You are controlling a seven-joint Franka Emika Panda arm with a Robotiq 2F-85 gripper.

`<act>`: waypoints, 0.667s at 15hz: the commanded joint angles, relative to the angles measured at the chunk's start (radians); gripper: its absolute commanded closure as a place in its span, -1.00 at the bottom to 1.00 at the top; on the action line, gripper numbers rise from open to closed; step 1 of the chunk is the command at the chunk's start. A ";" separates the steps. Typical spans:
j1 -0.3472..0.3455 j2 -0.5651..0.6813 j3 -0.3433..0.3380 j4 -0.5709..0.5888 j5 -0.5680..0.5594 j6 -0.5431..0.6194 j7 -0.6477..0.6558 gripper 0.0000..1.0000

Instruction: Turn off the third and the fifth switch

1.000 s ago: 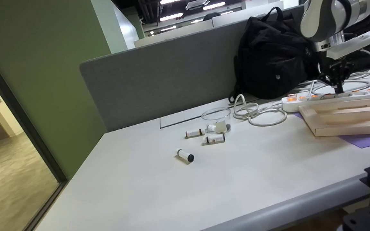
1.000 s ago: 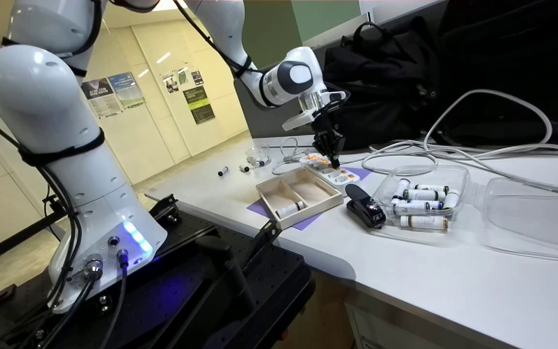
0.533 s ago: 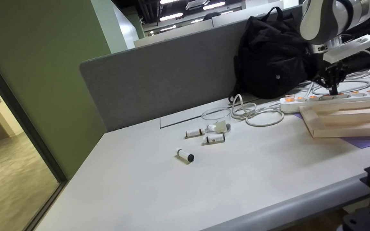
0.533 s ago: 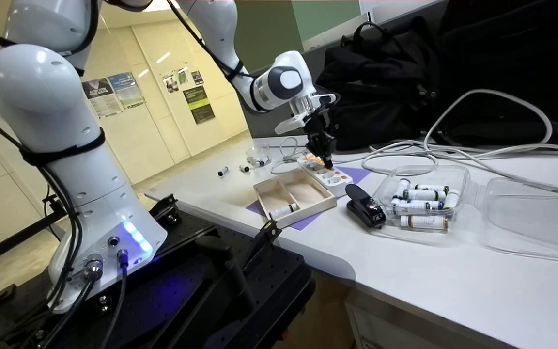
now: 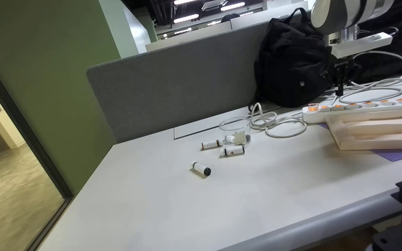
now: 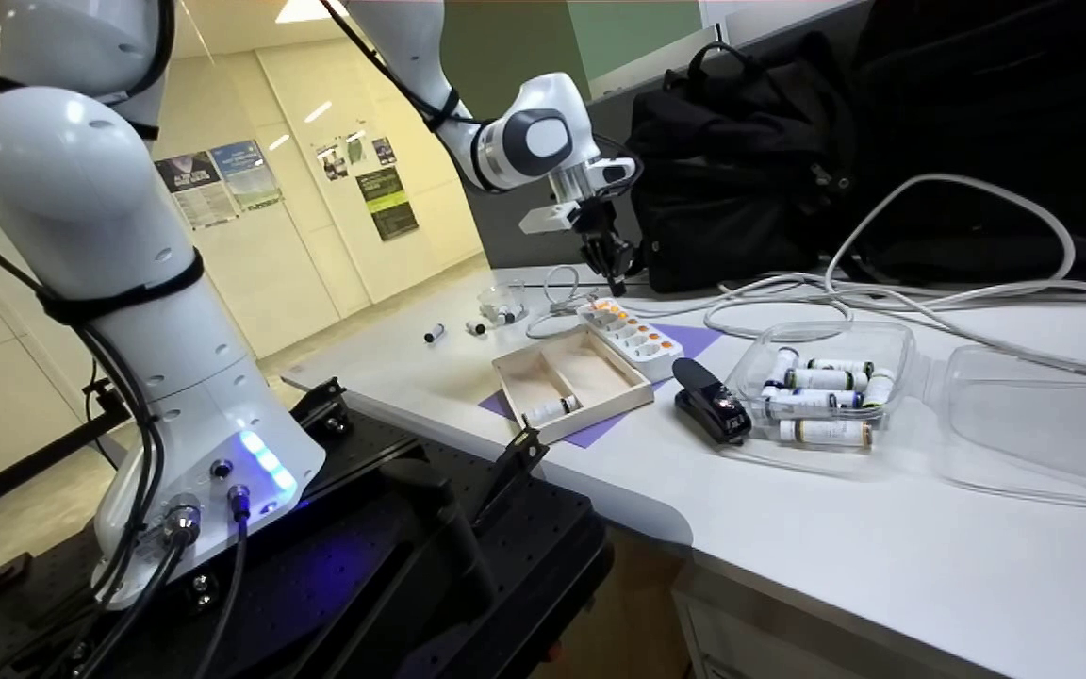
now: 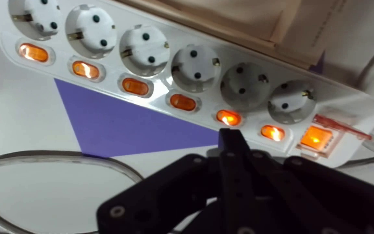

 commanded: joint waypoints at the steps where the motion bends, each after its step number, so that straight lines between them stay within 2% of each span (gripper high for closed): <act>1: -0.039 -0.018 0.041 0.000 0.046 -0.001 0.003 1.00; 10: -0.066 0.028 0.043 0.034 0.077 -0.008 0.011 1.00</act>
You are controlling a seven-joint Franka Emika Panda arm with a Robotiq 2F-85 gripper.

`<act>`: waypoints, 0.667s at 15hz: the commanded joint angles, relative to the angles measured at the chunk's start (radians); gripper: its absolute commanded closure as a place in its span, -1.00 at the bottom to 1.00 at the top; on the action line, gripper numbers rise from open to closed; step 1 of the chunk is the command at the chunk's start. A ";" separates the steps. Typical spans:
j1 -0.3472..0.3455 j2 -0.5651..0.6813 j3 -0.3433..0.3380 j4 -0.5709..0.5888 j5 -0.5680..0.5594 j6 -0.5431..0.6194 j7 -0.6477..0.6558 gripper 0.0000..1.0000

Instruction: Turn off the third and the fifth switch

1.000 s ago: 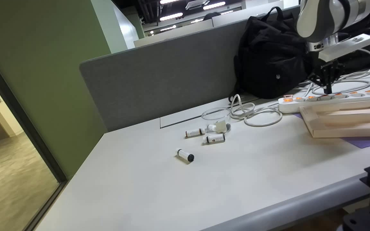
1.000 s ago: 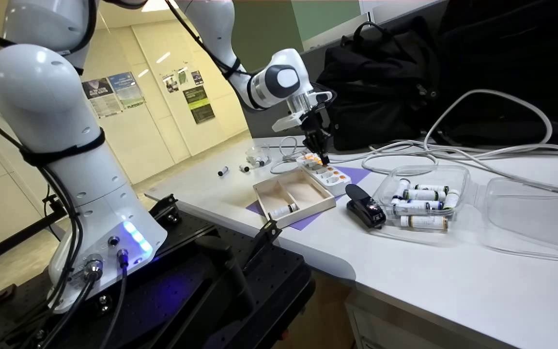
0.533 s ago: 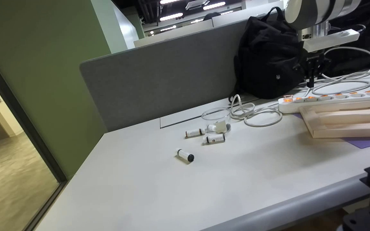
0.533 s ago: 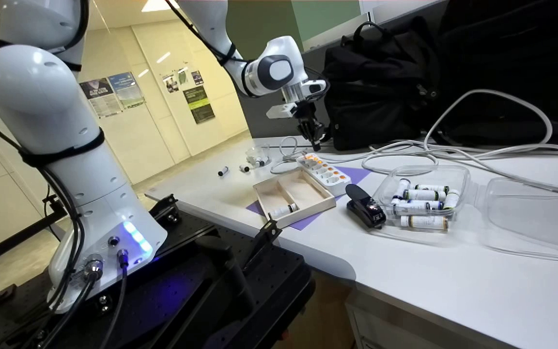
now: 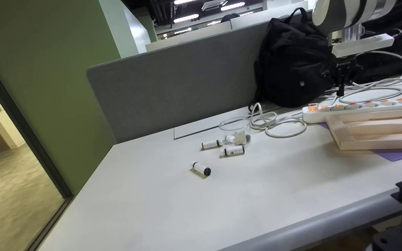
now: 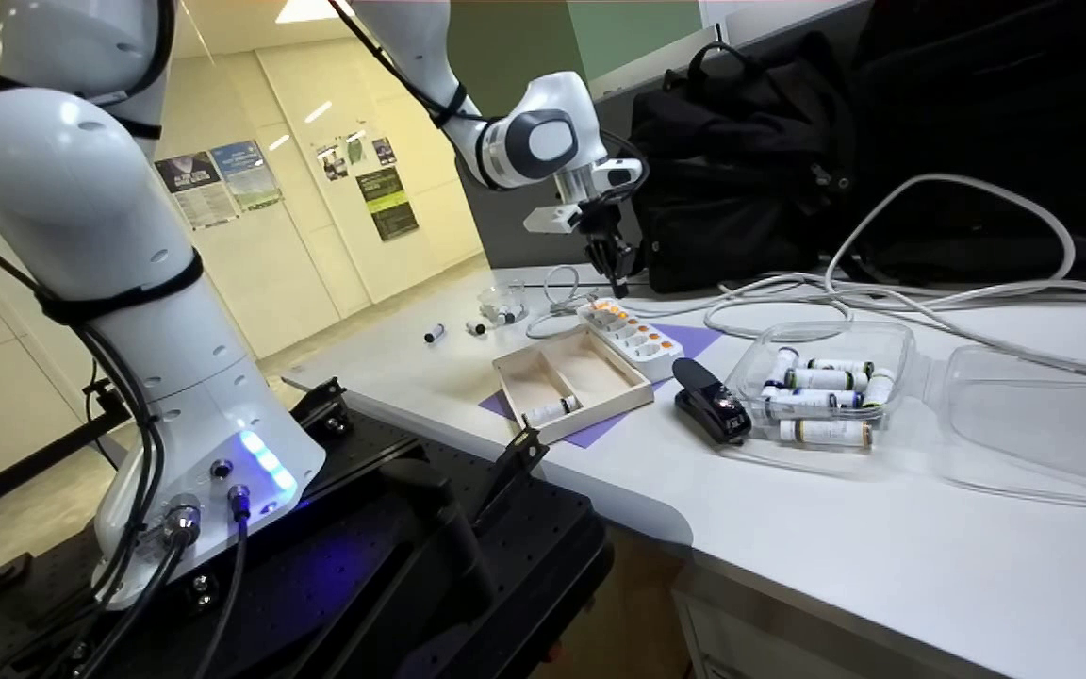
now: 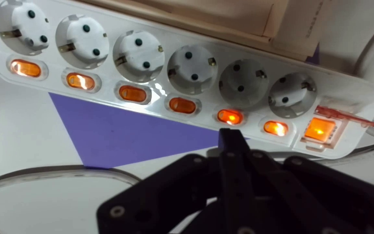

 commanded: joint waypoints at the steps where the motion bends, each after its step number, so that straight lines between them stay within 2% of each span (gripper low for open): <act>1: -0.020 0.025 0.011 0.032 0.021 -0.010 0.011 1.00; 10: -0.026 0.090 0.021 0.080 0.047 -0.020 0.013 1.00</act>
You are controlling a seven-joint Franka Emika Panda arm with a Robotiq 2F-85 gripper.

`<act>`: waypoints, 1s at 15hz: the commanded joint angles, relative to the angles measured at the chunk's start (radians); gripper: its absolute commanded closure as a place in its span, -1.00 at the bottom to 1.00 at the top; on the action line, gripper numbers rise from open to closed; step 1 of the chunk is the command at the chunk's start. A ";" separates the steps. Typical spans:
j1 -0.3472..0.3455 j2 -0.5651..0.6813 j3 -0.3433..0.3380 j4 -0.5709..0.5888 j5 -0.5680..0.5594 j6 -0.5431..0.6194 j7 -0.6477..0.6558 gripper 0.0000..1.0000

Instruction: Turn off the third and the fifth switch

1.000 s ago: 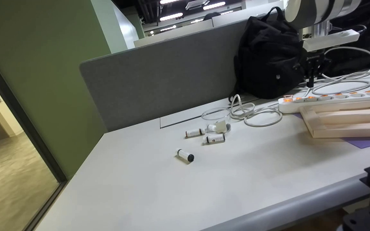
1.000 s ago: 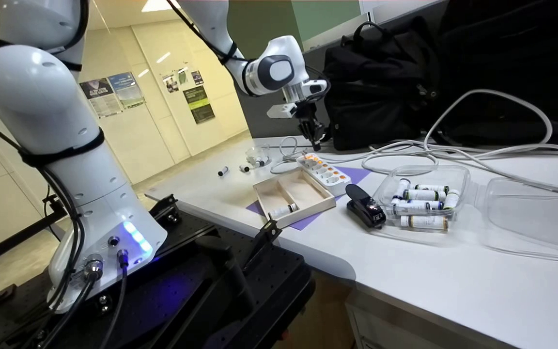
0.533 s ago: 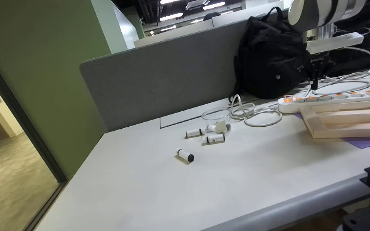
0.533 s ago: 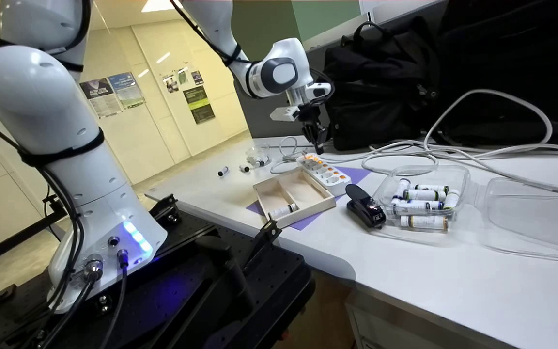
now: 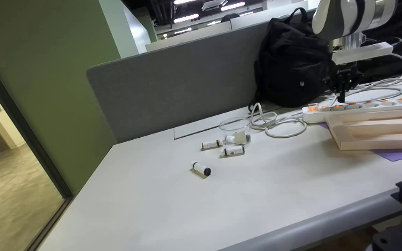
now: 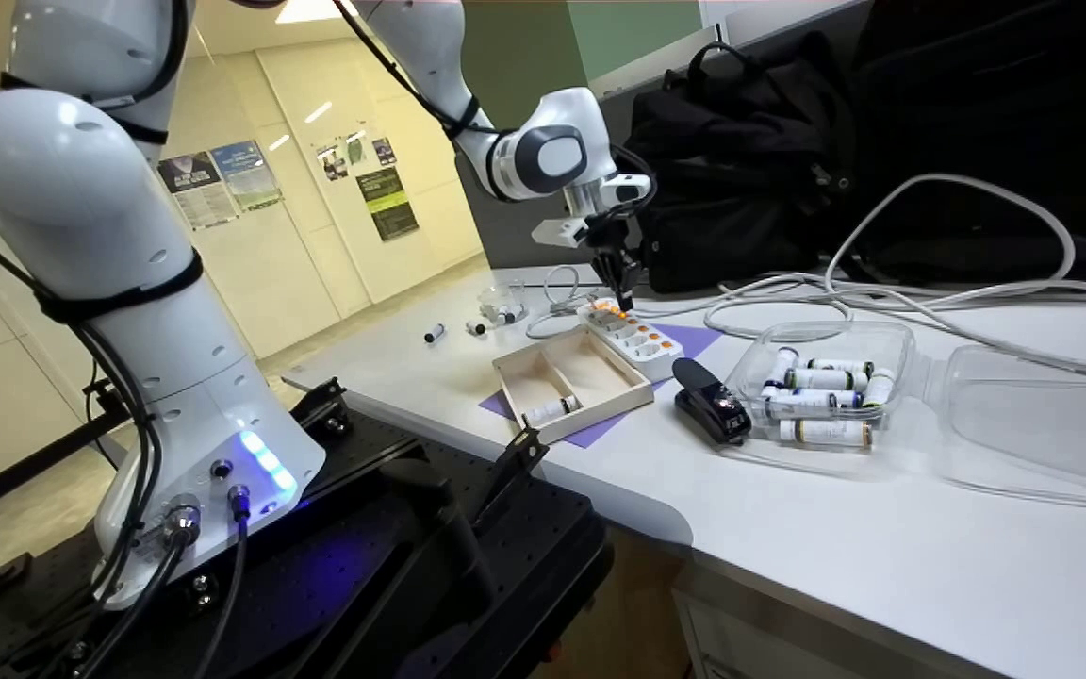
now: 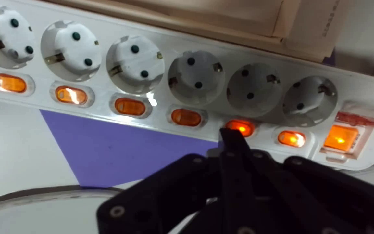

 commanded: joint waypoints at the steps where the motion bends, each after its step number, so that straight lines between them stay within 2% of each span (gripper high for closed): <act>1: -0.015 0.034 0.018 0.046 0.016 -0.022 0.012 1.00; 9: -0.012 0.051 0.030 0.051 0.015 -0.023 0.002 1.00; 15: 0.013 0.049 0.019 -0.005 -0.021 0.046 -0.024 1.00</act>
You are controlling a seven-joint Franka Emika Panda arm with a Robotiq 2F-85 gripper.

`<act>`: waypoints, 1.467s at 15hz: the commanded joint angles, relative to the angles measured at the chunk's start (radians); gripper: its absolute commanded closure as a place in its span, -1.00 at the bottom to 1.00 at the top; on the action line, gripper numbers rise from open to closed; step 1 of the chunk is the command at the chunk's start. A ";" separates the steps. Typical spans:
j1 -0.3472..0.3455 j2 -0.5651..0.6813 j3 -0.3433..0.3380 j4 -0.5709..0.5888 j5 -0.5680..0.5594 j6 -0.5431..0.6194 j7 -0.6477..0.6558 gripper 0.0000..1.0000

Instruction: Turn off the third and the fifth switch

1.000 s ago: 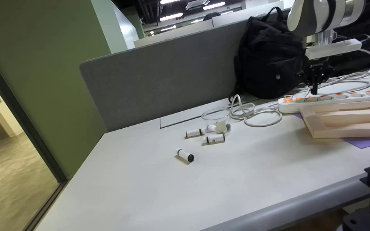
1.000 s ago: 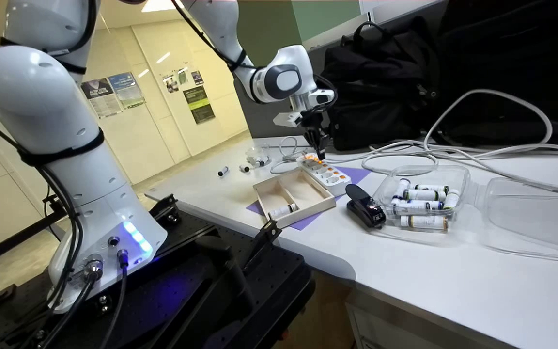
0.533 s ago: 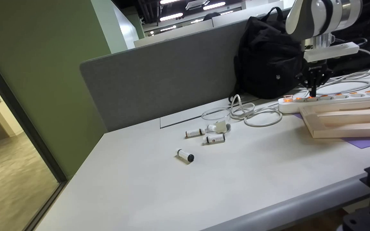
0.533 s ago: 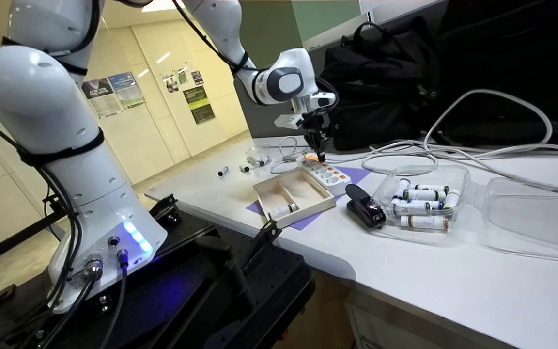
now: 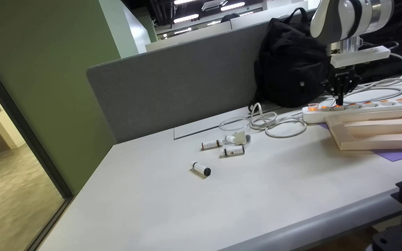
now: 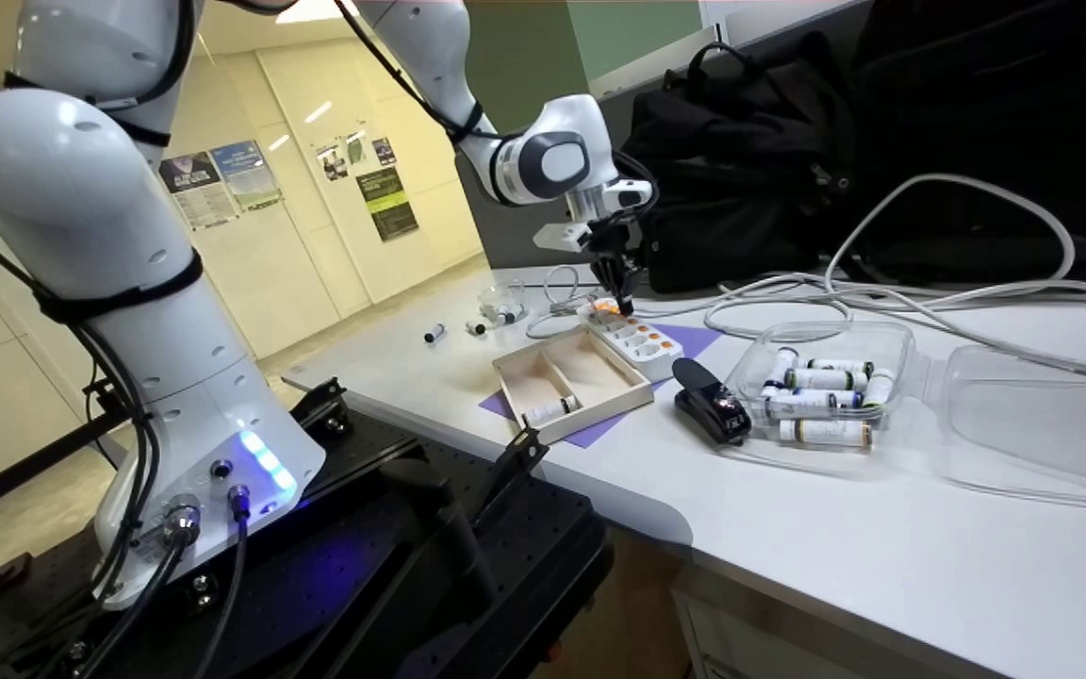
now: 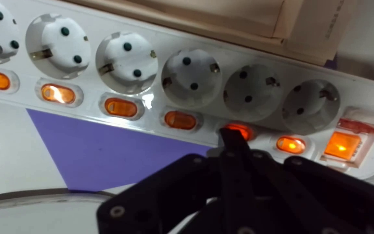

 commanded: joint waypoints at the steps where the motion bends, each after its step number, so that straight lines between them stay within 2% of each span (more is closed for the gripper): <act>1: 0.020 0.018 0.008 -0.043 -0.025 0.069 -0.013 1.00; 7: 0.029 -0.008 0.011 -0.159 -0.091 0.311 -0.090 1.00; 12: 0.006 0.000 0.037 -0.230 -0.126 0.478 -0.152 1.00; 18: -0.004 0.027 0.051 -0.278 -0.184 0.628 -0.209 1.00; 22: -0.017 0.012 0.064 -0.288 -0.209 0.685 -0.213 1.00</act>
